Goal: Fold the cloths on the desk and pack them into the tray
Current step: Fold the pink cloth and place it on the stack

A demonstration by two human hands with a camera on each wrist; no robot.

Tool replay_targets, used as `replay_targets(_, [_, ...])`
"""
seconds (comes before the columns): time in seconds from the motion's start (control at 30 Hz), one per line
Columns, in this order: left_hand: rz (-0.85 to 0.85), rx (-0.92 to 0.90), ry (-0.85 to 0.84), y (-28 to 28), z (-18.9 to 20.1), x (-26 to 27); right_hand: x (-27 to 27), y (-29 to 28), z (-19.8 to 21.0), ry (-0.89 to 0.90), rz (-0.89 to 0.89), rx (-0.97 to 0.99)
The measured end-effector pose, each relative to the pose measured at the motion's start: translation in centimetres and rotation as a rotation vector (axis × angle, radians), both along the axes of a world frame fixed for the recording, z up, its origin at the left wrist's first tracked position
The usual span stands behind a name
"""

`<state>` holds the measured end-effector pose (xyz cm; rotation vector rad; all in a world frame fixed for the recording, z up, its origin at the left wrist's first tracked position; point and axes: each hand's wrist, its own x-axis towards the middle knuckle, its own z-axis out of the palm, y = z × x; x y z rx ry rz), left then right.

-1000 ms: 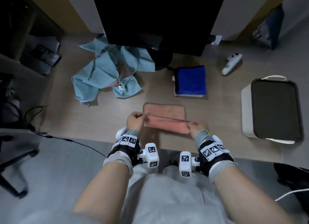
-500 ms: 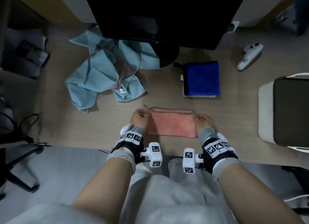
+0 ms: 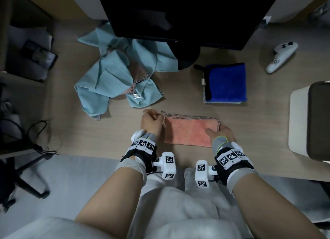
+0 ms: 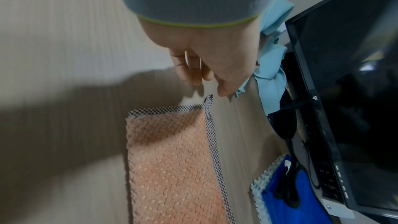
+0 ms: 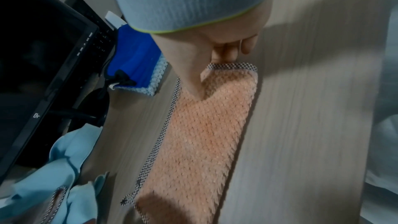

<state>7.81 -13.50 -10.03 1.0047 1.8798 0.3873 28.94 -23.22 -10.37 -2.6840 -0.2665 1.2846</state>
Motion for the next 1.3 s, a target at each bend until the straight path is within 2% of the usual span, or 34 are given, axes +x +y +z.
replay_targets(0.07, [0.003,-0.084,-0.040,-0.5,0.1,-0.2,-0.7,0.0,0.4,-0.025,0.028,-0.012])
replay_targets(0.13, [-0.028,-0.224,-0.200,-1.5,-0.1,0.1,-1.1,-0.2,0.7,-0.064,0.011,0.035])
replay_targets(0.23, [-0.131,-0.354,-0.301,-3.7,-0.3,1.3,-0.7,-0.5,1.7,-0.028,-0.031,0.093])
replay_targets(0.37, [-0.225,-0.332,-0.284,-5.6,-1.4,2.7,2.0,-2.8,0.9,0.045,-0.035,0.126])
replay_targets(0.47, [-0.197,-0.328,-0.329,-5.6,-0.8,3.4,2.4,-3.0,2.1,0.124,-0.061,0.148])
replay_targets(0.63, [-0.079,-0.306,-0.379,-5.2,0.7,3.2,0.2,-1.0,4.8,0.288,-0.072,0.279])
replay_targets(0.73, [-0.050,-0.310,-0.393,-4.6,0.8,2.2,-2.2,0.6,4.4,0.352,-0.072,0.317])
replay_targets(0.9, [-0.057,-0.342,-0.348,-3.6,0.1,1.0,-6.0,2.6,4.0,0.598,-0.149,0.360])
replay_targets(0.97, [-0.087,-0.348,-0.331,-3.4,-0.3,0.6,-6.4,2.6,3.0,0.581,-0.163,0.333])
replay_targets(1.03, [-0.115,-0.345,-0.302,-2.9,-0.9,0.3,-5.6,2.1,1.7,0.413,-0.154,0.289])
replay_targets(1.13, [-0.190,-0.351,-0.237,-2.4,-1.5,0.4,-3.4,1.1,0.8,0.111,-0.009,0.141])
replay_targets(1.2, [-0.212,-0.379,-0.223,-1.9,-1.4,0.8,-2.7,1.0,0.4,0.105,0.007,0.116])
replay_targets(1.3, [-0.238,-0.399,-0.211,-1.8,-1.5,0.8,-3.2,1.4,-0.1,0.264,0.086,0.103])
